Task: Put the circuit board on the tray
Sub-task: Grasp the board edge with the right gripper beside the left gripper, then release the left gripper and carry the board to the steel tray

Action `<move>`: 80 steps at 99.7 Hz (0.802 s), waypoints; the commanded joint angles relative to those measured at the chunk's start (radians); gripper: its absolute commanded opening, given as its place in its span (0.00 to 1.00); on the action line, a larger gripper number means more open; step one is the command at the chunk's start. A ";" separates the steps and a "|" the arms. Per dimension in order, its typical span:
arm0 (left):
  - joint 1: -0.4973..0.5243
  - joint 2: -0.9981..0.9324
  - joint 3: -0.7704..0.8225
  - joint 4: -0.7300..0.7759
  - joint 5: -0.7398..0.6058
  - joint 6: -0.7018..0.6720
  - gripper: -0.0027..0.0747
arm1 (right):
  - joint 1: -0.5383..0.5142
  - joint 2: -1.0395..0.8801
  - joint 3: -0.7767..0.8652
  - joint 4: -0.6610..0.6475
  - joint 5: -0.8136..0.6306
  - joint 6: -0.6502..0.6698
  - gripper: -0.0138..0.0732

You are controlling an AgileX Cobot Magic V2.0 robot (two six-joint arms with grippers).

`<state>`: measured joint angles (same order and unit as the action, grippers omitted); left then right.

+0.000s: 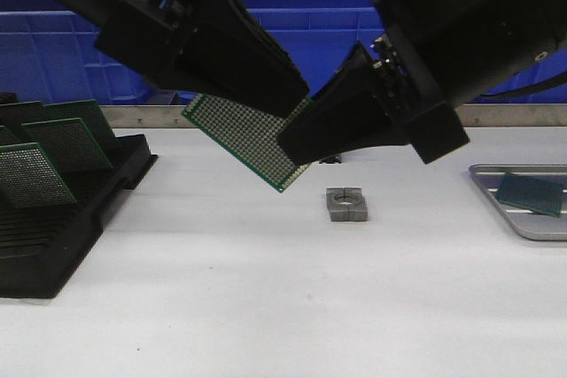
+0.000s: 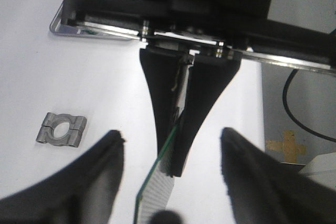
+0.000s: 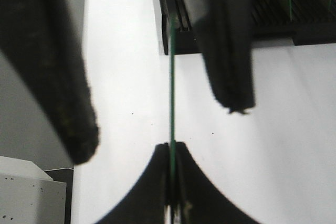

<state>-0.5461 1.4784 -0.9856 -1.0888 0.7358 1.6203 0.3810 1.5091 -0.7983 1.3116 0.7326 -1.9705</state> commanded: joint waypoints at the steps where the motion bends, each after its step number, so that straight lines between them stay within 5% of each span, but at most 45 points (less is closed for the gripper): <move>1: -0.005 -0.031 -0.029 -0.053 -0.027 -0.011 0.79 | -0.008 -0.038 -0.027 0.053 0.006 0.027 0.08; 28: 0.048 -0.081 -0.029 -0.049 -0.156 -0.011 0.82 | -0.180 -0.038 -0.017 0.051 -0.040 0.249 0.08; 57: 0.060 -0.083 -0.029 -0.059 -0.152 -0.013 0.82 | -0.449 0.024 -0.014 0.052 -0.160 0.507 0.08; 80: 0.060 -0.083 -0.029 -0.059 -0.152 -0.013 0.82 | -0.561 0.123 -0.014 0.063 -0.231 0.551 0.08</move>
<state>-0.4886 1.4327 -0.9856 -1.0990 0.5850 1.6171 -0.1525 1.6388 -0.7983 1.3323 0.4991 -1.4288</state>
